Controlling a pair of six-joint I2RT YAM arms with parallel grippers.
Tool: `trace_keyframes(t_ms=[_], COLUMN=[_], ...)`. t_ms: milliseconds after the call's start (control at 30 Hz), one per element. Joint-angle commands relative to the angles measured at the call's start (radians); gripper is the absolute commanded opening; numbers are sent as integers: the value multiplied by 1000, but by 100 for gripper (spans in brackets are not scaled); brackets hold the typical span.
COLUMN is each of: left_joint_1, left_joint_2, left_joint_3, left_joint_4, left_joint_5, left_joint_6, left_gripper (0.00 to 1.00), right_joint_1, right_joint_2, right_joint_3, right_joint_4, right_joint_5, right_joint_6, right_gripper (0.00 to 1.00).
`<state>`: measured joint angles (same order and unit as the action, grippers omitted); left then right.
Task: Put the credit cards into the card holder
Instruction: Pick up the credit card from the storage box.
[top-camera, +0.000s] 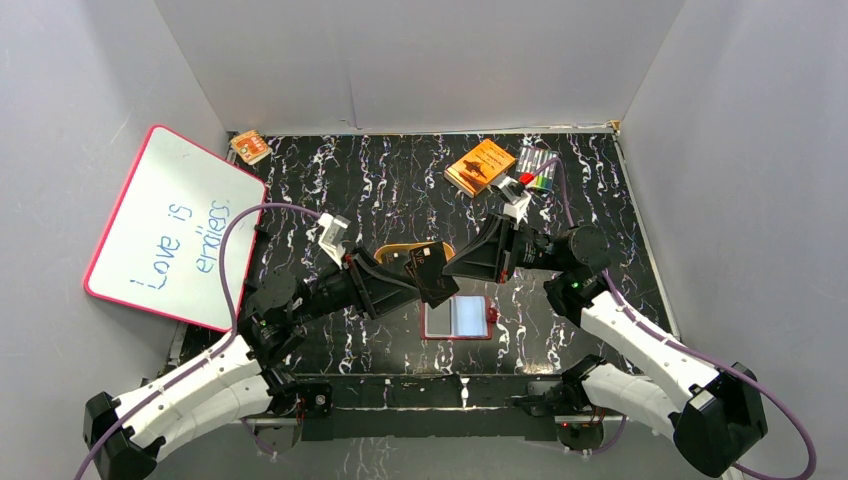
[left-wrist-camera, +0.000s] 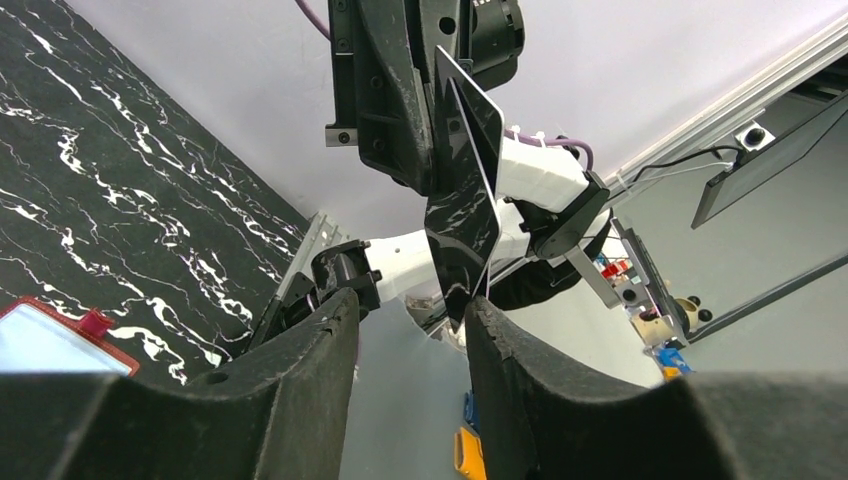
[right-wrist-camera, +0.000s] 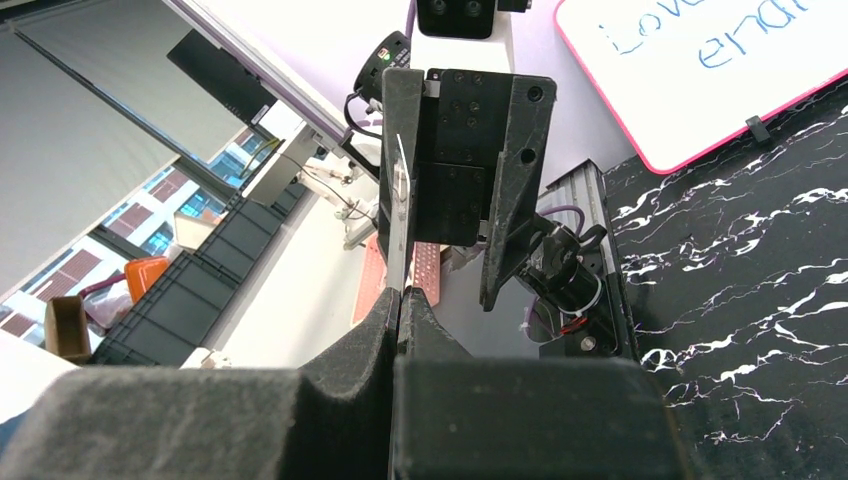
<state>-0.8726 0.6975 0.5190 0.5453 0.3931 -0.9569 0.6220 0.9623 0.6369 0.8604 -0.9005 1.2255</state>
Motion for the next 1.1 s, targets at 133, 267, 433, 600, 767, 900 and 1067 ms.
trace_keyframes(t_ms=[133,267,433,600,767,900,1067], left_joint_1=[3,3,3,3,3,3,2], left_joint_2=[-28,-93,-171,-175,-140,-127,-112], left_joint_3=[40,30,33,60,63,57,55], left_joint_4=[-10,-77,-143,-160,-121,-94,-57], left_joint_5=[-74,-114,-177,-206,-211,-205,-190], left_joint_6=[26,42,64,77,63,50,34], left_gripper=[55,65,70,70,63,58,51], right_joint_1=[25,25,24,25,24,25,25], right_joint_2=[-15,-19,-20,-20,-22,-24,-28], right_joint_3=[8,14,15,13,3,0,-7], right_joint_4=[-29,-31,-38,-35,-27,-20,-20], right_joint_5=[6,7,2,-5,-5,-5,-4], right_joint_6=[-40,-43,-50,-51,-45,-41,-40], right_gripper=[0,0,0,0,0,0,0])
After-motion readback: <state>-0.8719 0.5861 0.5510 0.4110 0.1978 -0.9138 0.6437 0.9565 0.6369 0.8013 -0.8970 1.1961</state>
